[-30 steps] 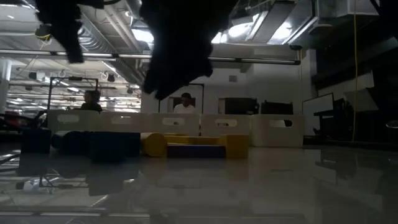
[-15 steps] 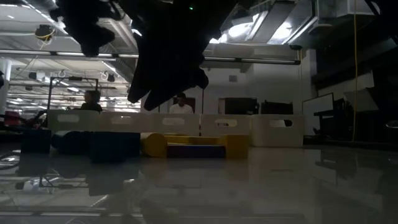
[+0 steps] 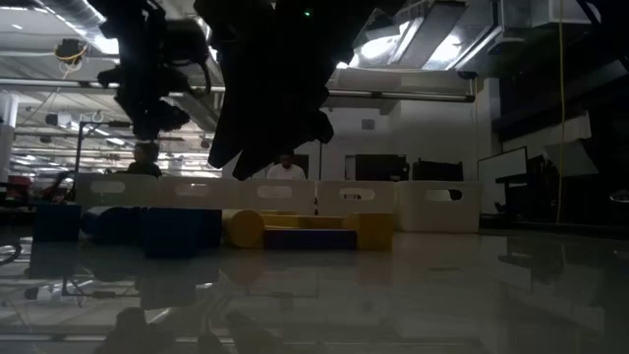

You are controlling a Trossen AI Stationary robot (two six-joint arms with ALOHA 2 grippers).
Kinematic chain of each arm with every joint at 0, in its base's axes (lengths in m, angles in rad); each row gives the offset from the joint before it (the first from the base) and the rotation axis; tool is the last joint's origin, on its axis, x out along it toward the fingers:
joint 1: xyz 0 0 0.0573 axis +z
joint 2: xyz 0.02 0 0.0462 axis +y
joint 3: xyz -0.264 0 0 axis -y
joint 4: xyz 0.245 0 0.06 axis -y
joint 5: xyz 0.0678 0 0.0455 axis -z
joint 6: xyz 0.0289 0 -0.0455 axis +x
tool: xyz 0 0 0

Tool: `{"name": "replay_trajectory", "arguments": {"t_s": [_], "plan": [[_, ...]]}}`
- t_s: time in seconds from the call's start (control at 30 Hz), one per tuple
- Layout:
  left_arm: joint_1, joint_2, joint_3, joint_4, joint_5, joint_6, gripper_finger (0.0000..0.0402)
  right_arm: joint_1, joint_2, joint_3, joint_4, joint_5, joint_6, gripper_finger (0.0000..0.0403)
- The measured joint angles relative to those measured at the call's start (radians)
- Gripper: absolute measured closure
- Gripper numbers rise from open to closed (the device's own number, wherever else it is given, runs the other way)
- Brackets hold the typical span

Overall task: Sort blocks
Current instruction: Put the blue block into the left white bin

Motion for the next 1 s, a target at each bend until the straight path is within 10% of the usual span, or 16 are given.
{"name": "replay_trajectory", "arguments": {"t_s": [0.4,1.0], "plan": [[0.099,0.102,-0.011,0.01,0.132,0.001,0.0202,0.0,0.0,0.0,-0.002,0.0,0.253,0.0229],[0.111,0.106,-0.011,0.006,0.139,0.073,0.0201,0.087,0.047,-0.001,0.096,0.164,0.423,0.0229]]}}
